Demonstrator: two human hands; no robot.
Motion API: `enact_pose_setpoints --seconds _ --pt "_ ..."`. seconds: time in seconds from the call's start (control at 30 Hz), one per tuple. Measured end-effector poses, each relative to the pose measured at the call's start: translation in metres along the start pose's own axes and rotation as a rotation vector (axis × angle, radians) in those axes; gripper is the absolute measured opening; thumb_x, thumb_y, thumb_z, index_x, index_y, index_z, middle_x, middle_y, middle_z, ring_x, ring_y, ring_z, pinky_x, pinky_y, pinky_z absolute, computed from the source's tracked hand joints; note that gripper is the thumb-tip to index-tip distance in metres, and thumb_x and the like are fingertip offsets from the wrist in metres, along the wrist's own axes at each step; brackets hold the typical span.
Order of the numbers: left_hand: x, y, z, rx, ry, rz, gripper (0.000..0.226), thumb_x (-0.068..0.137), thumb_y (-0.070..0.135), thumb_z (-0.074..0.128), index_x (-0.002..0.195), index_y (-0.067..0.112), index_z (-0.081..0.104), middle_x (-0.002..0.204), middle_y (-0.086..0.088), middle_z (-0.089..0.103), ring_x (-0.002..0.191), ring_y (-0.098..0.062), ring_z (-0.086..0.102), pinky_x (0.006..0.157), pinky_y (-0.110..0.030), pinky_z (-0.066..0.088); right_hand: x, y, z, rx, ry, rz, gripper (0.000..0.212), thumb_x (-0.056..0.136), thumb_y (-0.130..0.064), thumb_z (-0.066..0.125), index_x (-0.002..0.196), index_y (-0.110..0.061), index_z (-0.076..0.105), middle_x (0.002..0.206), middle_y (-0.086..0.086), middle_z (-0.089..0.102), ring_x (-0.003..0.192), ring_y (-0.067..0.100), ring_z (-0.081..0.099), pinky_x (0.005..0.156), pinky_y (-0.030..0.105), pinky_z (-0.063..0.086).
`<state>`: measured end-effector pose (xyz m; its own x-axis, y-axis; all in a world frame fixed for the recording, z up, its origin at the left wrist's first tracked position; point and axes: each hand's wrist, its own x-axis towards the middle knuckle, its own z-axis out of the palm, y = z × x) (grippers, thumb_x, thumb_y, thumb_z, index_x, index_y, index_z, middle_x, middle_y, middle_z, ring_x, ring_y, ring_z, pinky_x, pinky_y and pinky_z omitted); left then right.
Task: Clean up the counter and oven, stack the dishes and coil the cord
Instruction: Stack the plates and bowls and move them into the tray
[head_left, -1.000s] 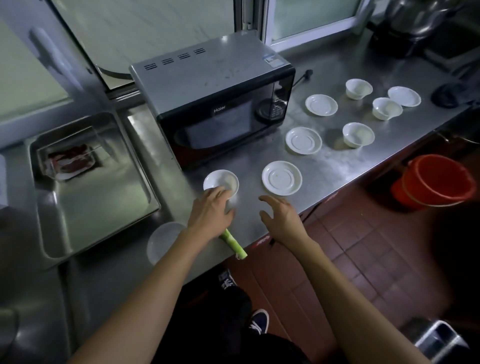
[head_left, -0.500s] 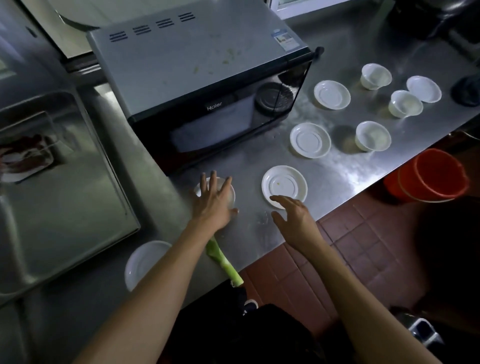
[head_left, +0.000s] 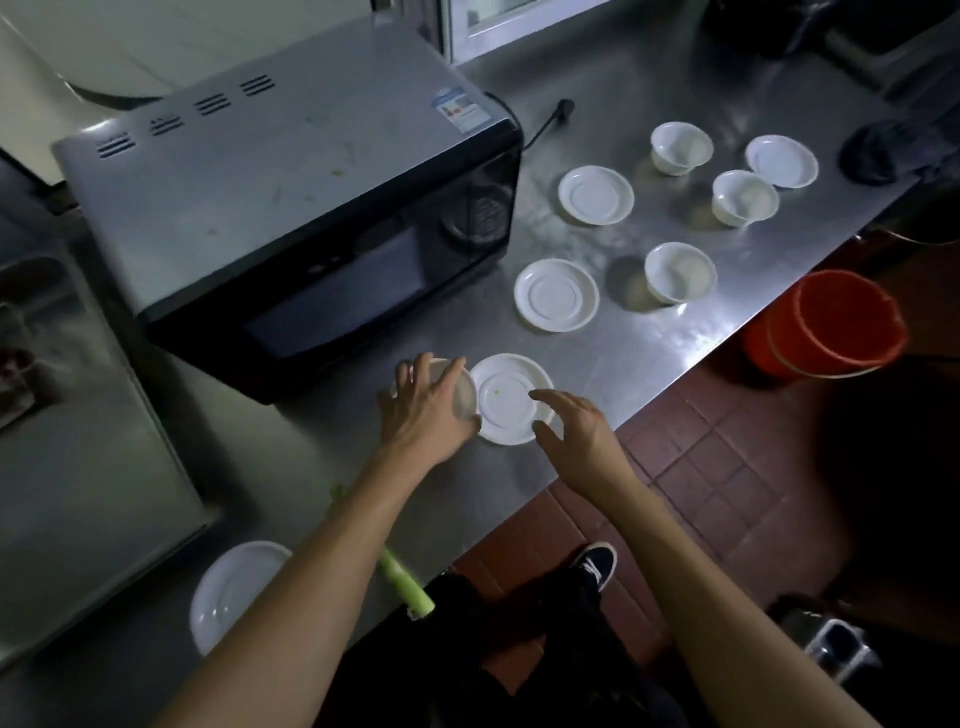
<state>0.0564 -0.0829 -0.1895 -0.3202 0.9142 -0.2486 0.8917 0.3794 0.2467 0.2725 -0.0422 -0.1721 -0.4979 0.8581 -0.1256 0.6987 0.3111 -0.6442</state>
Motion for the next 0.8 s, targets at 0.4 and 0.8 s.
enact_pose_setpoints --seconds 0.4,0.8 --pt "0.019 0.206 0.006 0.121 -0.014 0.166 0.087 0.075 0.068 0.064 0.149 0.039 0.029 0.149 0.000 0.023 0.136 -0.030 0.023 0.102 -0.057 0.038 -0.013 0.137 -0.138 0.038 0.124 0.094 0.043 0.087 -0.012 0.065 0.131 -0.012 0.062 0.130 0.010 0.064 0.115 0.034 0.059 0.098 0.047 0.049" --pt "0.044 0.272 0.020 0.131 -0.008 0.213 0.087 0.076 0.069 0.060 0.150 0.039 0.025 0.151 -0.001 0.022 0.139 -0.027 0.019 0.101 -0.055 0.039 0.009 0.194 -0.178 -0.084 0.141 0.083 0.047 0.082 -0.015 0.070 0.129 -0.014 0.062 0.128 0.007 0.063 0.114 0.039 0.057 0.088 0.052 0.052"
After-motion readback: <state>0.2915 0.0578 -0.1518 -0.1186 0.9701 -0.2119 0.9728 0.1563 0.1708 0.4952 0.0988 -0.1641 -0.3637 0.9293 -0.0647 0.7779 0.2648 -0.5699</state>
